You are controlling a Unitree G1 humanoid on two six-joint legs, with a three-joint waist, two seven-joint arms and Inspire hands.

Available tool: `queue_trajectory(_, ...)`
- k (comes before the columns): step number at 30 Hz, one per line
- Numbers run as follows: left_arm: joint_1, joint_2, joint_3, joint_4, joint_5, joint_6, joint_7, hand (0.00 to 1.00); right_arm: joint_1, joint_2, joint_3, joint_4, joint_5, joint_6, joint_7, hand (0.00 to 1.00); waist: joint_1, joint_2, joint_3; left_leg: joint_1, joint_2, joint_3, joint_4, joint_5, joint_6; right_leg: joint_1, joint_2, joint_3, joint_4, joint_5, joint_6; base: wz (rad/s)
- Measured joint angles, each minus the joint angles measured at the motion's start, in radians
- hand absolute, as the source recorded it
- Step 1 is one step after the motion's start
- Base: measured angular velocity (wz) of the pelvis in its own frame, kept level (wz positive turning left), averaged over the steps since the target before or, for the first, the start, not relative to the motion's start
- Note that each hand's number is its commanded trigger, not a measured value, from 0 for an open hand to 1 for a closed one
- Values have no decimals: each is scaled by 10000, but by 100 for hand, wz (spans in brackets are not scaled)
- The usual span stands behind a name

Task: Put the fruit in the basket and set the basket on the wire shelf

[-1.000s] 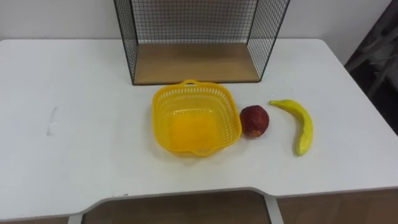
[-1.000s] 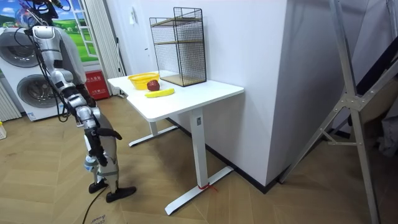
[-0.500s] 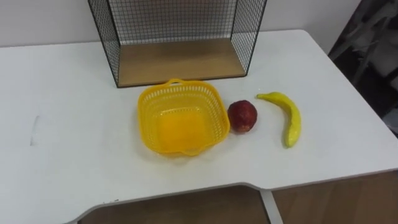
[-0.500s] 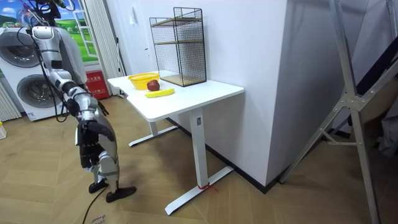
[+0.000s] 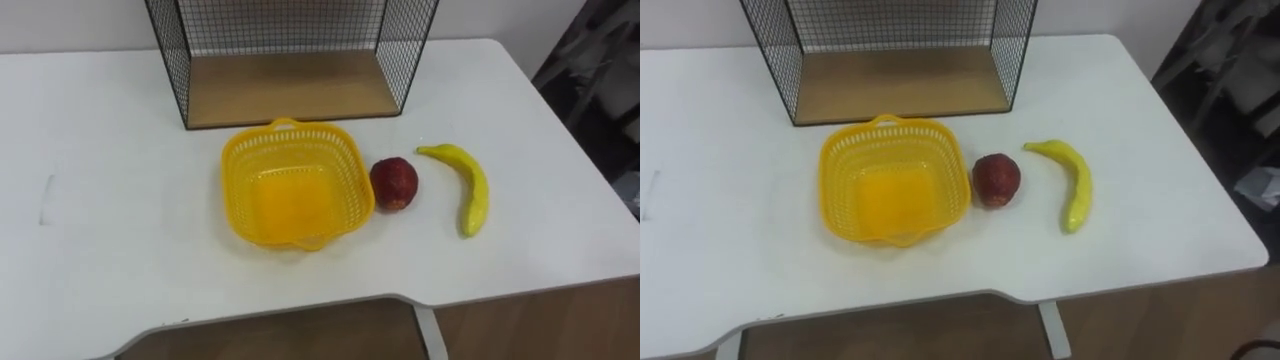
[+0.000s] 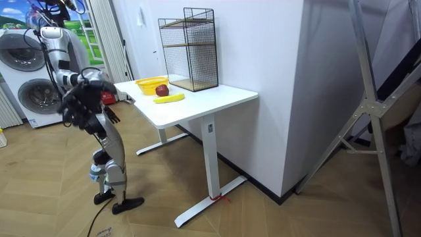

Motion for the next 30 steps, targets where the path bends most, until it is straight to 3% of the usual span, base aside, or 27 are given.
queue_trajectory(4, -16, 87, -133, 182, -4, -118, 14, 0, 18, -26, 424, -854, -1563, -211, 39, 0, 42, -17, -48, -17, 17, 9, 14, 0, 0, 5, 13, -3, -29, 10, -13, -1)
queue_trajectory(10, -42, 149, -797, 511, 39, -227, 28, 0, 131, -21, 1832, -2440, -3542, -222, 639, 0, 271, 56, -74, 33, 18, 6, -6, 0, 0, 45, 14, 23, -66, 53, -10, -3)
queue_trajectory(20, -39, 89, -975, 900, 134, -320, -244, 0, 99, -68, 3952, -2898, -3290, -43, 4189, 0, 784, 202, -39, 115, 56, 8, 18, 0, 0, 167, 36, 14, -159, 190, -66, 0)
queue_trajectory(24, 65, 42, -972, 869, 131, -236, -386, 0, 71, -227, 4432, -2896, -2888, 412, 5925, 0, 843, 121, -23, 133, 68, 3, 52, 5, -9, 215, 5, 26, -160, 198, -80, 0)
queue_trajectory(27, 83, 37, -972, 870, 133, -160, -438, 0, 76, -229, 4654, -2881, -2883, 571, 6811, 0, 905, -18, 46, 173, 77, -32, 70, 9, -16, 289, 6, 11, -194, 198, -83, 2)
queue_trajectory(30, 105, 40, -977, 870, 129, -132, -502, 0, 128, -300, 5001, -2774, -2933, 603, 7469, 0, 1001, -75, 30, 204, 139, -1, 67, 9, -17, 336, 3, 14, -216, 198, -82, 0)
